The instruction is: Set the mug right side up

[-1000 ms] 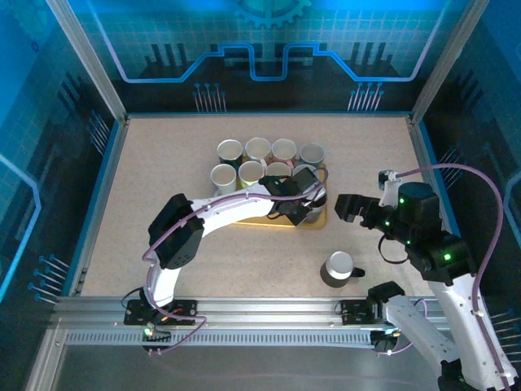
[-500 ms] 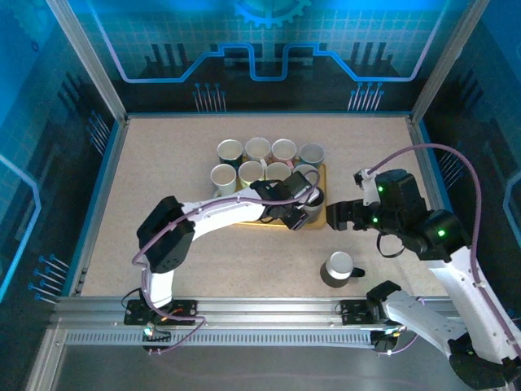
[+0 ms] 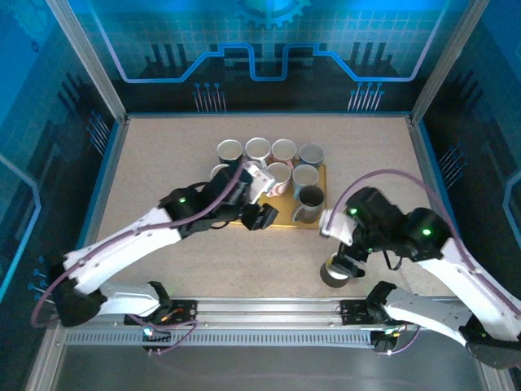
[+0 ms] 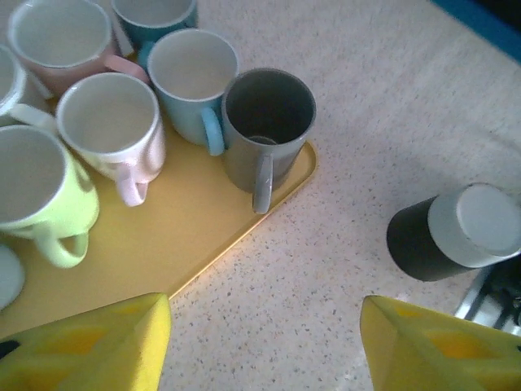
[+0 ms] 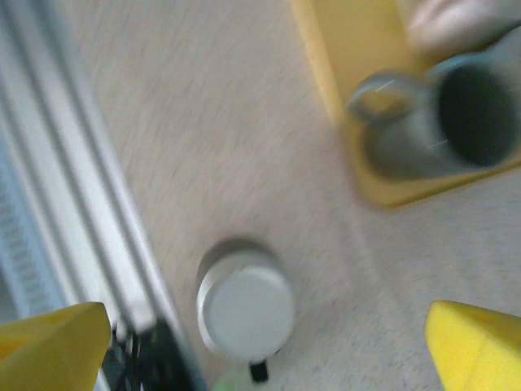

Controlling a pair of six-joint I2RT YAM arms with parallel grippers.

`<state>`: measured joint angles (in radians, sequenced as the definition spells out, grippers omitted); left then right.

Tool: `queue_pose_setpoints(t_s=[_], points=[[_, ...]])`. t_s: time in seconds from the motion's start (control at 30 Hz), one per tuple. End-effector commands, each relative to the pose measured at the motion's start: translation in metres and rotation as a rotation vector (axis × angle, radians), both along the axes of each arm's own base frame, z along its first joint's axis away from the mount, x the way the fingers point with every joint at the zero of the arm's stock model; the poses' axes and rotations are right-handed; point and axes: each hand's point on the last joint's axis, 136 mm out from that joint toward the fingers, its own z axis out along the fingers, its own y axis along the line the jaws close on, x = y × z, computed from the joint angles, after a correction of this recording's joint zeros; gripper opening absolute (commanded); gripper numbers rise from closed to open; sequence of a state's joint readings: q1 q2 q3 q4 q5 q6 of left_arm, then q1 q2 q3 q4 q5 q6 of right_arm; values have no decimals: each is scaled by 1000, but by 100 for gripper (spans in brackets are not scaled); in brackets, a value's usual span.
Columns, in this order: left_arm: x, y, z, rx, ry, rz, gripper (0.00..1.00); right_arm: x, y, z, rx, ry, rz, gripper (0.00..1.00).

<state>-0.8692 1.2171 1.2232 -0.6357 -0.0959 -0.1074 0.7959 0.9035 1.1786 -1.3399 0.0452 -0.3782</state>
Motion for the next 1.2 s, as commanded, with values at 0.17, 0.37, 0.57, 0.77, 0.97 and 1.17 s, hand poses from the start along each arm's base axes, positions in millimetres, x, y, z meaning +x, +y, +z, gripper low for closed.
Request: queue_pose_setpoints(t_s=[0.17,0.37,0.57,0.77,0.97,1.17], points=[[-25,39,-4,-80,38,21,65,-30,-18,-58,-233,198,209,100],[-30,40,-7,-113,29,7,64,-8,-13,-85,-266,209,154,100],[-33,40,-5,-139,21,0,64,8,-12,-100,-287,207,116,100],[-34,40,-1,-159,18,4,64,5,-22,-116,-373,259,136,100],[-34,49,9,-180,-26,37,64,-1,-30,-131,-440,324,137,100],[-33,57,19,-200,-69,66,64,-5,-45,-155,-537,355,144,100]])
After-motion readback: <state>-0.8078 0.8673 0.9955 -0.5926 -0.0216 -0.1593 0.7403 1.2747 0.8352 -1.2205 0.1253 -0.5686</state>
